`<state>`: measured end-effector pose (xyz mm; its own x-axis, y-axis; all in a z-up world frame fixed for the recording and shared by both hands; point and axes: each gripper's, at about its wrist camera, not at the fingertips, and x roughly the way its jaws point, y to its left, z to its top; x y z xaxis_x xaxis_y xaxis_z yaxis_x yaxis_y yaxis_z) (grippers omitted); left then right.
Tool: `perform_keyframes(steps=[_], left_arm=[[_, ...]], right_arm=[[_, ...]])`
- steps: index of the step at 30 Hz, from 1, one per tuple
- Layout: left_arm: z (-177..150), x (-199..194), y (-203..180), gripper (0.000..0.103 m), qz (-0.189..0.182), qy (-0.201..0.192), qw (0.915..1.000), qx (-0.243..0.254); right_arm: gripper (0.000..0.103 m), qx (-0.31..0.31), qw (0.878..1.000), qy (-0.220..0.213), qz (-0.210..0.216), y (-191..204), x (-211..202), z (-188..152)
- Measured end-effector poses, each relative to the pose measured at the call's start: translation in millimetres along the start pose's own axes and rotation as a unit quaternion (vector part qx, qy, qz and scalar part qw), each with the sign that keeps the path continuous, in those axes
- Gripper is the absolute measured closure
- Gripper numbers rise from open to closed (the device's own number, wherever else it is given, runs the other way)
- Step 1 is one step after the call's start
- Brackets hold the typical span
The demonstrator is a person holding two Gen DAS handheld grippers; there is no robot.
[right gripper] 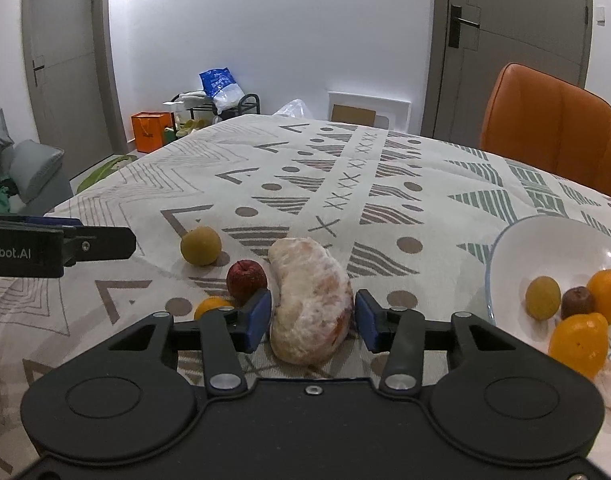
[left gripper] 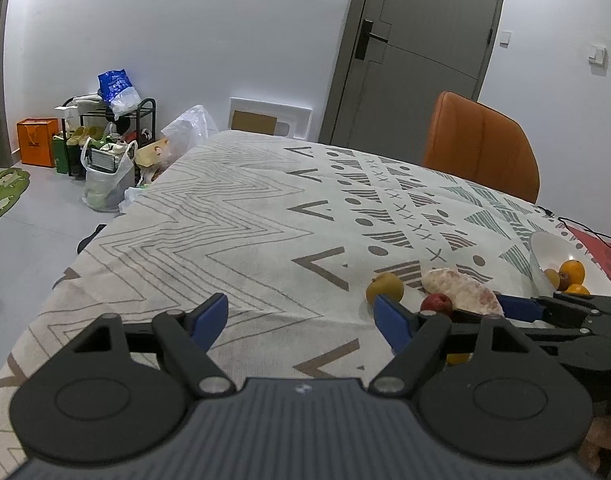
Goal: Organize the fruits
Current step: 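Move the right gripper onto the large peeled pomelo segment, then close the right gripper on the pomelo segment while the left gripper grasps a yellow-green fruit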
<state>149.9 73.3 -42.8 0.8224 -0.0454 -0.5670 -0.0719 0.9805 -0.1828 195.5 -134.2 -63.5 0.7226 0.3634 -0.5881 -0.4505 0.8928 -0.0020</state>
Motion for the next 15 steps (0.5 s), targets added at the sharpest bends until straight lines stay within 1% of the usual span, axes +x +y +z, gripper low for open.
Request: perform_keyframes(steps=[4,9,11,13,14,15], left_arm=[[2.5,5.0,-3.9,0.026,-0.003,0.004,1.0000,0.003],[6.1,11.7,-13.0,0.030,-0.010,0.007,0.9999,0.011],[6.8,14.0,-18.1,0.034,-0.016,0.007,0.9997,0.015],[7.5,16.9,-23.5,0.040,-0.021,0.009,0.9995,0.019],[7.9,18.4,-25.6,0.041,-0.023,0.010,0.9995,0.021],[8.3,20.0,-27.9,0.043,-0.025,0.010,0.9994,0.022]], right_arm=[[0.065,0.002,1.000,0.000,0.007,-2.7,-1.4,1.9],[0.066,0.009,1.000,-0.019,0.007,-7.7,-14.6,3.9],[0.066,0.009,1.000,-0.023,0.007,-10.4,-19.9,4.9],[0.071,0.010,1.000,-0.027,0.005,-12.2,-23.4,5.6],[0.084,0.011,0.999,-0.029,0.004,-13.6,-25.3,5.7],[0.085,0.014,0.999,-0.030,0.007,-15.5,-26.0,6.1]])
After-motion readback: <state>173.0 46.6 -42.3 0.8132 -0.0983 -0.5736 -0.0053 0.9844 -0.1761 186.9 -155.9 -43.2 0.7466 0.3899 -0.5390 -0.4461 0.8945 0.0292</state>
